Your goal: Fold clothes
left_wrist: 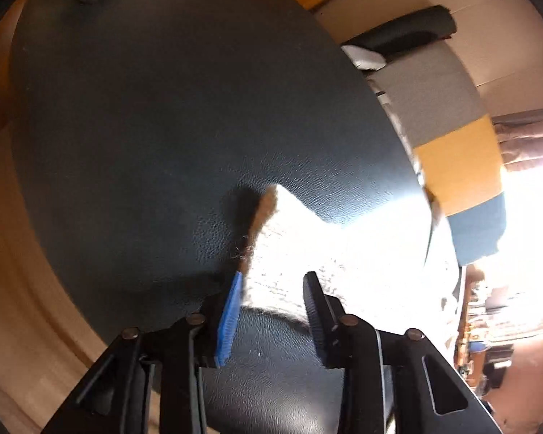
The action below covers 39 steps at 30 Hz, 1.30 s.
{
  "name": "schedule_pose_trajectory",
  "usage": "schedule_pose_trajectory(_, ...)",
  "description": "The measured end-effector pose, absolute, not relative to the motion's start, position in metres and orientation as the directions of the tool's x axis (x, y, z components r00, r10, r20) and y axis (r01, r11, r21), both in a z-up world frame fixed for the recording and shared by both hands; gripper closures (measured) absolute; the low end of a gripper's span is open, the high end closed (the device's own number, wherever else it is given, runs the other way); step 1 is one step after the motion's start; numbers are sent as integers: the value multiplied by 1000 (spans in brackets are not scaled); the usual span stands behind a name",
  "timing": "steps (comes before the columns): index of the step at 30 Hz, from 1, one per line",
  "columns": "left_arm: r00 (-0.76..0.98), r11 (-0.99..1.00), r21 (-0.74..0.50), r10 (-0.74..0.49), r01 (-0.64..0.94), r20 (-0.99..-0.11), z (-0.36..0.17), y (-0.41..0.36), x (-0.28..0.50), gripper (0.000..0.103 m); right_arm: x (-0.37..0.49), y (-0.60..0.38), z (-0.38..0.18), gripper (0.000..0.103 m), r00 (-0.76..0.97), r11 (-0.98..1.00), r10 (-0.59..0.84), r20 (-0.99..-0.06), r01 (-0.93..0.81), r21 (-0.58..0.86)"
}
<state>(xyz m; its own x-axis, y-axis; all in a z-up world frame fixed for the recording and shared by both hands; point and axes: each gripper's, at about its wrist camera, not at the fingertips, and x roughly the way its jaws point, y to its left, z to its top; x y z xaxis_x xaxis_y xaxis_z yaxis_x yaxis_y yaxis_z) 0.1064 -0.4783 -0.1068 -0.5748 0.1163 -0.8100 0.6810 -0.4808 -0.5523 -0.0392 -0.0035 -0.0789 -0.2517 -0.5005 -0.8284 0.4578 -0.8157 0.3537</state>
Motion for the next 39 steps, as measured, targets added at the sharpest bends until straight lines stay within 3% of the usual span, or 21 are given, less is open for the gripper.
schedule_pose_trajectory(4, -577, -487, -550, 109, 679, -809, -106, -474, 100, 51, -41, -4, -76, 34, -257, -821, -492, -832, 454, 345)
schedule_pose_trajectory(7, -563, -490, -529, 90, 693, -822, -108, -473, 96, 52, -46, -6, -75, 34, -261, -825, -487, -833, 451, 341)
schedule_pose_trajectory(8, -531, -517, -478, 53, 710, -846, -106, -471, 92, 67, -50, -7, -74, 34, -267, -828, -482, -834, 450, 334)
schedule_pose_trajectory(10, -478, -558, -391, -11, 732, -878, -103, -466, 83, 87, -62, -7, -70, 34, -289, -835, -475, -831, 447, 321)
schedule_pose_trajectory(14, -477, -537, -391, -23, 748, -879, -100, -473, 72, 94, -99, -2, -59, 34, -344, -844, -488, -802, 421, 332)
schedule_pose_trajectory(26, -423, -505, -303, -141, 808, -895, -97, -481, 45, 95, -217, -32, -98, 34, -303, -897, -339, -890, 390, 209)
schedule_pose_trajectory(39, -355, -523, -191, -233, 830, -905, -96, -504, -19, 95, -280, -65, -107, 30, -327, -934, -249, -912, 329, 137)
